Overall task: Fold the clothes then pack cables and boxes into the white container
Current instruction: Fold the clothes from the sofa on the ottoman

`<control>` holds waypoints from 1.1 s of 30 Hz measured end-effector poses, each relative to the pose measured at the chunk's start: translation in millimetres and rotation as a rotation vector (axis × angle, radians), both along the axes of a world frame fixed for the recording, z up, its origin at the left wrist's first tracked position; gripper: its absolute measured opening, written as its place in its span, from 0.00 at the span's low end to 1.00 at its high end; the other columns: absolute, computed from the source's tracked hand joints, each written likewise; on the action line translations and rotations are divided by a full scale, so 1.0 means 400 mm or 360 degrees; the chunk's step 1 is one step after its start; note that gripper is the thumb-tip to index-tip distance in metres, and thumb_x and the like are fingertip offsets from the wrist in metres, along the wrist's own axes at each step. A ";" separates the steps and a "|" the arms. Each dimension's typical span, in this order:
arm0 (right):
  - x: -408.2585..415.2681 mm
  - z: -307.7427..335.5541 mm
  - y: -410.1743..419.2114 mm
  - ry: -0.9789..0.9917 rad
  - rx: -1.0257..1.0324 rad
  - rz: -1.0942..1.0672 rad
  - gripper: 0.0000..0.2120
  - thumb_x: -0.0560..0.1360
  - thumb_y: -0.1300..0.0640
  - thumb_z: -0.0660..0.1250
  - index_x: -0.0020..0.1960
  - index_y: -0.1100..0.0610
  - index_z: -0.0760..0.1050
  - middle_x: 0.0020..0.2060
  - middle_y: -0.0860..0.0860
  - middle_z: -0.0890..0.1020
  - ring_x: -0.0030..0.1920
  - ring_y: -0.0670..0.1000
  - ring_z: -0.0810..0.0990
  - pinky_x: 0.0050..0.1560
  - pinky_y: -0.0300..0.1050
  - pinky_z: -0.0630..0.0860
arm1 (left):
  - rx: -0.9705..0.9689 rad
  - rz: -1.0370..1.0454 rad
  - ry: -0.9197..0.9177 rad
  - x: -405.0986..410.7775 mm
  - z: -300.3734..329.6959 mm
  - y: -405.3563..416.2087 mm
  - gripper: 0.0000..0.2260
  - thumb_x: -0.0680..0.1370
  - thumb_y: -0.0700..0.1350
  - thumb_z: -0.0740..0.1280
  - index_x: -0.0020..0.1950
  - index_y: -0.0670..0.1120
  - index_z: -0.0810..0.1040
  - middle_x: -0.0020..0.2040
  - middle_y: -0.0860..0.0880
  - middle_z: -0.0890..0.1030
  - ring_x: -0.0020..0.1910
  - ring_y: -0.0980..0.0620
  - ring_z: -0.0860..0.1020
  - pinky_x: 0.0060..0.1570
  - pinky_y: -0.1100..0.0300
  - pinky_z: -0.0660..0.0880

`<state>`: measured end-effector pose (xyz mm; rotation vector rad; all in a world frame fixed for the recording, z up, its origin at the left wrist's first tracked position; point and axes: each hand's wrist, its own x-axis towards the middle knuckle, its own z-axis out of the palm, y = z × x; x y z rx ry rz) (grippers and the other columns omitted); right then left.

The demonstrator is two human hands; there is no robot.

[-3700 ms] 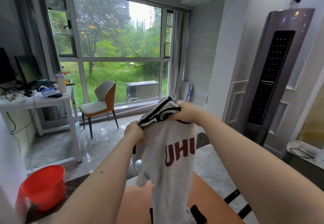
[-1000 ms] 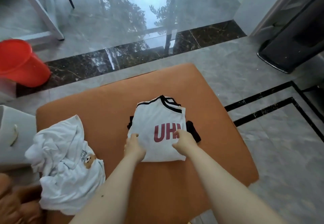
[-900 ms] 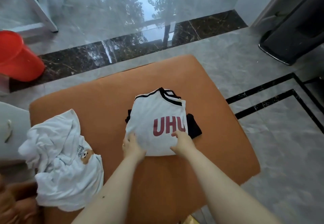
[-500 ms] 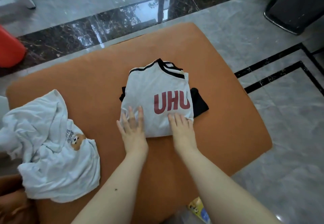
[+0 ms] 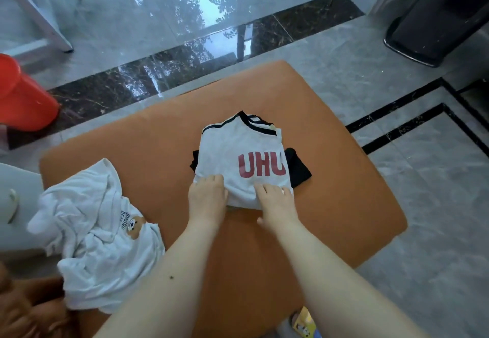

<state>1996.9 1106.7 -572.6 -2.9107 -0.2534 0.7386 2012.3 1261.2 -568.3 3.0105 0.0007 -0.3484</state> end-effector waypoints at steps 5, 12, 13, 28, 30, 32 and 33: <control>0.042 0.041 0.014 -0.0185 -0.0004 -0.0169 0.21 0.67 0.70 0.57 0.56 0.52 0.69 0.46 0.49 0.77 0.50 0.54 0.73 0.69 0.49 0.62 | -0.0249 0.0108 -0.0271 0.049 0.043 0.013 0.08 0.76 0.42 0.59 0.37 0.45 0.66 0.41 0.45 0.77 0.43 0.44 0.72 0.39 0.57 0.58; 0.160 0.153 0.004 -0.0362 -0.0008 -0.0160 0.13 0.68 0.68 0.63 0.50 0.55 0.73 0.46 0.52 0.80 0.52 0.56 0.77 0.55 0.45 0.65 | -0.0454 0.0372 -0.0366 0.121 0.124 0.002 0.10 0.77 0.42 0.58 0.35 0.46 0.65 0.41 0.44 0.77 0.47 0.43 0.72 0.45 0.53 0.62; 0.174 0.177 0.002 -0.0429 -0.0021 -0.0162 0.15 0.67 0.67 0.64 0.52 0.56 0.74 0.48 0.52 0.80 0.52 0.55 0.77 0.55 0.45 0.66 | -0.0467 0.0393 -0.0382 0.133 0.145 -0.001 0.09 0.77 0.42 0.58 0.36 0.45 0.66 0.42 0.43 0.78 0.49 0.43 0.72 0.47 0.53 0.63; 0.002 0.243 -0.059 -0.0397 -0.0165 0.0099 0.17 0.68 0.66 0.63 0.55 0.56 0.73 0.49 0.52 0.80 0.54 0.54 0.77 0.65 0.50 0.62 | -0.0545 0.0246 0.0047 -0.031 0.196 -0.008 0.14 0.78 0.42 0.56 0.33 0.44 0.59 0.38 0.38 0.77 0.41 0.37 0.74 0.38 0.52 0.62; -0.010 0.217 -0.061 -0.0214 -0.0170 0.0052 0.20 0.69 0.68 0.59 0.58 0.55 0.71 0.53 0.52 0.79 0.57 0.54 0.75 0.65 0.50 0.59 | -0.0553 0.0254 0.0164 -0.045 0.177 -0.015 0.16 0.78 0.41 0.55 0.32 0.47 0.56 0.31 0.44 0.71 0.38 0.39 0.71 0.37 0.55 0.59; 0.000 0.204 -0.057 -0.0217 -0.0149 -0.0012 0.19 0.69 0.68 0.59 0.57 0.54 0.71 0.50 0.52 0.79 0.55 0.56 0.75 0.64 0.50 0.59 | -0.0525 0.0272 0.0188 -0.034 0.165 -0.019 0.14 0.79 0.42 0.54 0.33 0.47 0.58 0.30 0.48 0.68 0.36 0.41 0.69 0.38 0.56 0.60; 0.017 0.200 -0.055 -0.0216 -0.0154 -0.0014 0.18 0.69 0.68 0.59 0.55 0.54 0.72 0.49 0.52 0.80 0.54 0.56 0.76 0.64 0.50 0.60 | -0.0506 0.0287 0.0173 -0.019 0.161 -0.022 0.12 0.79 0.42 0.54 0.35 0.46 0.60 0.31 0.47 0.70 0.37 0.41 0.71 0.39 0.55 0.61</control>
